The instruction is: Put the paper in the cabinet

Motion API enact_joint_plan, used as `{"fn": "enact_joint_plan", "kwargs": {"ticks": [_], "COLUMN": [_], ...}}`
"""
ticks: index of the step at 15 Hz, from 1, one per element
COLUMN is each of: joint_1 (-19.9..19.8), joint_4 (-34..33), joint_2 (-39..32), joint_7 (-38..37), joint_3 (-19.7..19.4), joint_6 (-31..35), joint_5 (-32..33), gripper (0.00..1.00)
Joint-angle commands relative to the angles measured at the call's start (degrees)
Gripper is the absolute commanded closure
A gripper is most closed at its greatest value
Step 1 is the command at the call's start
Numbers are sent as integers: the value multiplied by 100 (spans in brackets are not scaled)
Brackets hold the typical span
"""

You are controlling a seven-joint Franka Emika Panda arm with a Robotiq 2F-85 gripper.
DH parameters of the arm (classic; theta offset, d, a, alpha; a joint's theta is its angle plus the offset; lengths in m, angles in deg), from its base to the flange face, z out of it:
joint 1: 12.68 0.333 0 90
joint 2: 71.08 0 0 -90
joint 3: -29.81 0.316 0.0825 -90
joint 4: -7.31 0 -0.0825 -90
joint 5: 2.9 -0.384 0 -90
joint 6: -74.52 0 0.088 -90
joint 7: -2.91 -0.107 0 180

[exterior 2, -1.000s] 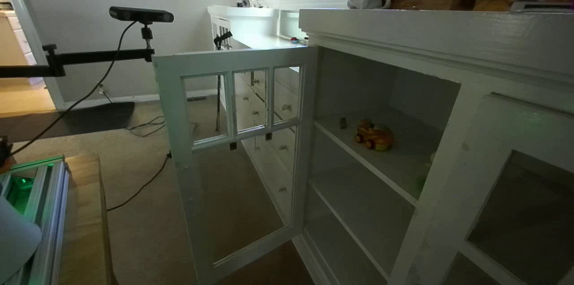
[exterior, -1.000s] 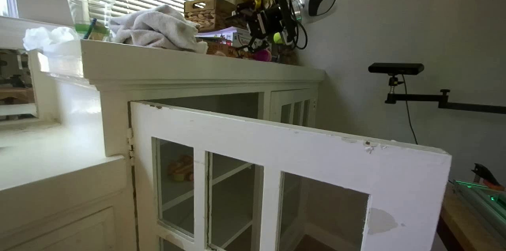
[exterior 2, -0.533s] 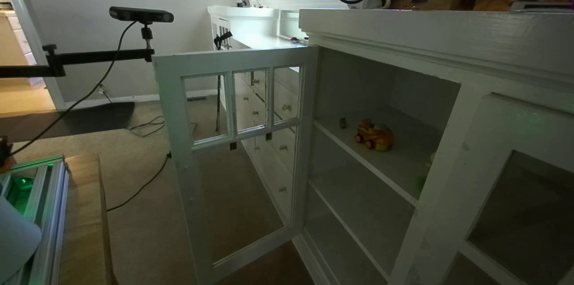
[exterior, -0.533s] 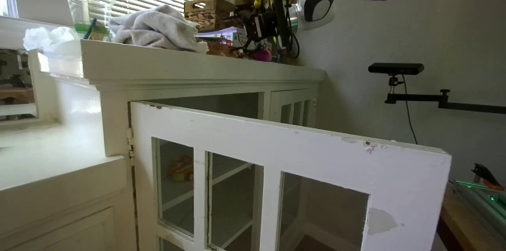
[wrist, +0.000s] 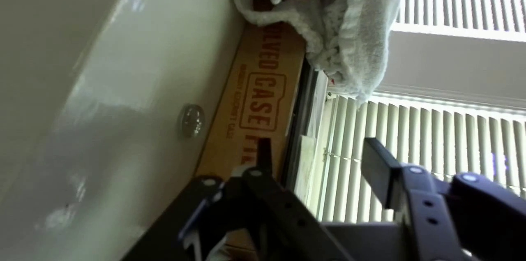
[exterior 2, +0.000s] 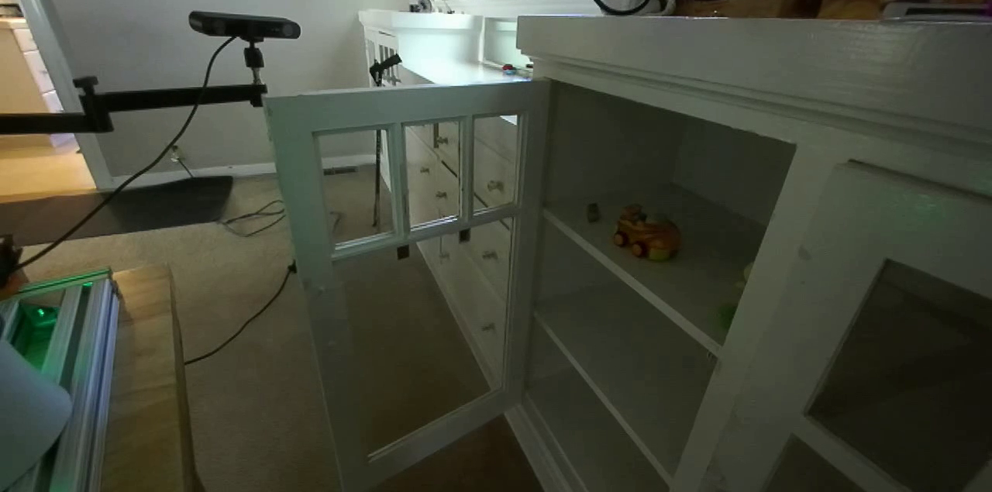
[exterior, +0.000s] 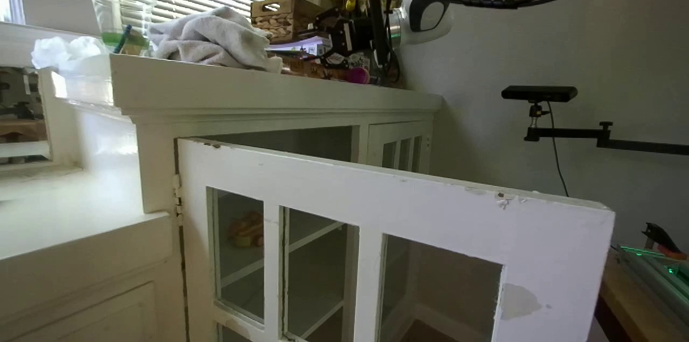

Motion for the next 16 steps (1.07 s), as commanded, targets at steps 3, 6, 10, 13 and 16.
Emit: {"fn": "enact_joint_plan", "kwargs": {"ticks": [3, 6, 10, 13, 16], "joint_1": [11, 13, 13, 11, 10], "joint_4": [-206, -205, -207, -209, -181], "joint_2": [-156, -160, -175, -188, -159], "joint_7": [260, 317, 378, 399, 378], "joint_3": [-56, -66, -75, -84, -94], "joint_6": [-186, -209, -232, -257, -284], "joint_5": [-334, -371, -391, -392, -360], "gripper": [63, 65, 85, 100, 99]}}
